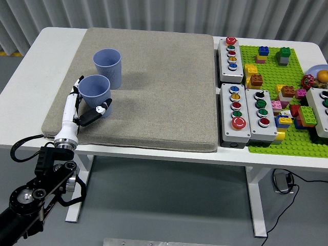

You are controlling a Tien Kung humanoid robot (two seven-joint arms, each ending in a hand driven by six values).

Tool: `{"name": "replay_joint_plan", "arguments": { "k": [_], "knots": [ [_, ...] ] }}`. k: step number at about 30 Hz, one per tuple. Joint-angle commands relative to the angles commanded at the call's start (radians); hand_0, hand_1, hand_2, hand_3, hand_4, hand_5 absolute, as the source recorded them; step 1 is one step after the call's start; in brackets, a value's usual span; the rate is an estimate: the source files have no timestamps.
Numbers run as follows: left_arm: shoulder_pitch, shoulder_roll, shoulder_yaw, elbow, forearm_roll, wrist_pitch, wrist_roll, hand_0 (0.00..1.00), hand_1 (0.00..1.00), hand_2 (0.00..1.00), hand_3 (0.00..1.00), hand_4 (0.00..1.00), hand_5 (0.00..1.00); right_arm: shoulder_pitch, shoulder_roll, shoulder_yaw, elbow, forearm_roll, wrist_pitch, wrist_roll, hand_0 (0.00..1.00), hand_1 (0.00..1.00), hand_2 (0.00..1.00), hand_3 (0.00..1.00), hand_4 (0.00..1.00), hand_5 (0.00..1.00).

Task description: Pick cup pour cup place

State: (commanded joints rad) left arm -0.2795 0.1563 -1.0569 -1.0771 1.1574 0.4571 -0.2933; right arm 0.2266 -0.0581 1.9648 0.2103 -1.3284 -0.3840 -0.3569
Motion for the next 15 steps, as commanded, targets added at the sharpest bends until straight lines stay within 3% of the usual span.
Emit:
{"name": "replay_joint_plan", "arguments": {
  "k": [4,5,10,11,15],
  "knots": [
    [-0.002,-0.002,0.005,-0.004,0.007,0.007,0.001,0.909,0.922,0.998,0.998,0.870,0.258,0.002,0.000,0.000,0.000,-0.001,0.000,-0.001,0.670,0.550,0.495,0.541,0.032,0.392],
    [-0.002,-0.003,0.006,-0.005,0.009,0.010,0.001,0.801,0.794,0.979,0.967,0.867,0.259,0.002,0.000,0.000,0.000,0.000,0.000,-0.001,0.670,0.550,0.496,0.542,0.033,0.394],
    [-0.001,-0.008,0.012,-0.004,0.002,0.022,0.002,0.801,0.794,0.979,0.967,0.867,0.259,0.003,0.000,0.001,0.000,-0.004,0.000,-0.002,0.670,0.550,0.496,0.542,0.033,0.394],
    [-0.001,-0.009,0.013,-0.003,-0.001,0.026,0.000,0.734,0.701,0.791,0.823,0.860,0.266,0.003,0.000,0.001,0.000,-0.004,0.000,-0.001,0.670,0.550,0.496,0.542,0.033,0.394],
    [0.004,-0.014,0.022,-0.003,-0.008,0.047,0.001,0.734,0.701,0.791,0.823,0.860,0.266,0.003,0.000,0.000,0.000,-0.004,0.000,-0.002,0.670,0.550,0.496,0.542,0.033,0.394]
  ]
}}
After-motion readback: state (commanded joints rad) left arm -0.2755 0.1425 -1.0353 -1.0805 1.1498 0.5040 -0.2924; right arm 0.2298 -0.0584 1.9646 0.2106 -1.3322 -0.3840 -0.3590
